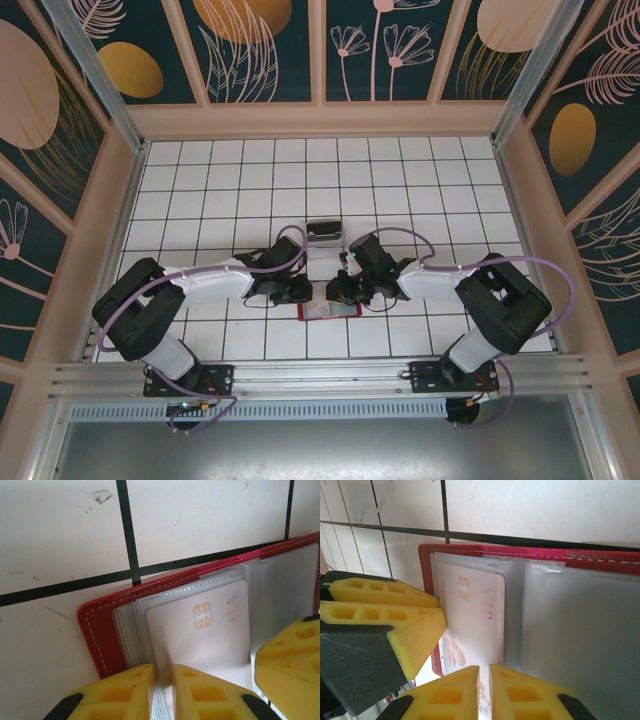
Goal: Take the credit cards out of the card holder
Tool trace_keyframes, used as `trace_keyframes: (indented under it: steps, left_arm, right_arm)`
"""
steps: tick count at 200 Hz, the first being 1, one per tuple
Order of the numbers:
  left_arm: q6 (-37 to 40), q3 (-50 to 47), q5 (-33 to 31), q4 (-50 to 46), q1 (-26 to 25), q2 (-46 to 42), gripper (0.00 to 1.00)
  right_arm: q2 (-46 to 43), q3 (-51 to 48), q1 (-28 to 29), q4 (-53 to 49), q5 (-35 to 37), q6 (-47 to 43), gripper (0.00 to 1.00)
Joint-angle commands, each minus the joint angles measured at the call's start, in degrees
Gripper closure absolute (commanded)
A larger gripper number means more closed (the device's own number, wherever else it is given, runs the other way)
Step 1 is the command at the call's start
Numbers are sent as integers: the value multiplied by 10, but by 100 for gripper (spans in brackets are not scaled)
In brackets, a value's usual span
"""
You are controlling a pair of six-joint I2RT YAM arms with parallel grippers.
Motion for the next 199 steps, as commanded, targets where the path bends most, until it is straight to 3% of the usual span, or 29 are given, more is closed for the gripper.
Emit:
trace_keyframes:
  steps: [1, 199]
  left_arm:
    - [11, -2, -4, -29, 1, 17, 80]
    - [9, 0, 3, -25, 1, 19, 80]
  right_arm:
    - [2, -10, -5, 0, 2, 4, 86]
    - [29, -3, -4, 18, -22, 6, 84]
